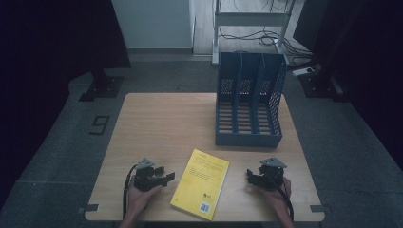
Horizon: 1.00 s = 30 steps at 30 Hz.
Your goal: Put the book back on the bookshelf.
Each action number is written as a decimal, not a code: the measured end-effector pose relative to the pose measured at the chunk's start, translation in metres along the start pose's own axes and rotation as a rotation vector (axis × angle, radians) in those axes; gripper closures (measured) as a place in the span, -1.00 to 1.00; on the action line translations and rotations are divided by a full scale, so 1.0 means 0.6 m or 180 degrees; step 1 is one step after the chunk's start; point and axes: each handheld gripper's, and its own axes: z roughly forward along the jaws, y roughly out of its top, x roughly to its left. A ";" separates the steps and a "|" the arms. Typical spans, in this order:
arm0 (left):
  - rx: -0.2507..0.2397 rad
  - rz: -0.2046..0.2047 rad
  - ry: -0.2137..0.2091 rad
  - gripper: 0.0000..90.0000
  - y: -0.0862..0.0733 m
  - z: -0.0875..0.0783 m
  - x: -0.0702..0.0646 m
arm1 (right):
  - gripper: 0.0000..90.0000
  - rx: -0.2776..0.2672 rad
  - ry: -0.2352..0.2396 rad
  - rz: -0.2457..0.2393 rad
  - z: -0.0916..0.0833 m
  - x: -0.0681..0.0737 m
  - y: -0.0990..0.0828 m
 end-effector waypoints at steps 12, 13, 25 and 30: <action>-0.0014 -0.0011 0.0009 -0.22 0.001 -0.001 0.002 | -0.71 -0.0123 0.0235 0.0111 -0.014 0.017 0.008; -0.0014 -0.0011 0.0009 -0.22 0.001 -0.001 0.002 | -0.71 -0.0134 0.0244 0.0119 -0.016 0.020 0.009; -0.0085 -0.0068 0.0025 -0.22 0.004 -0.013 0.011 | -0.70 -0.0265 0.0379 -0.0009 -0.028 0.068 0.037; -0.0086 -0.0065 0.0028 -0.22 0.004 -0.014 0.010 | -0.70 -0.0301 0.0432 0.0005 -0.026 0.082 0.053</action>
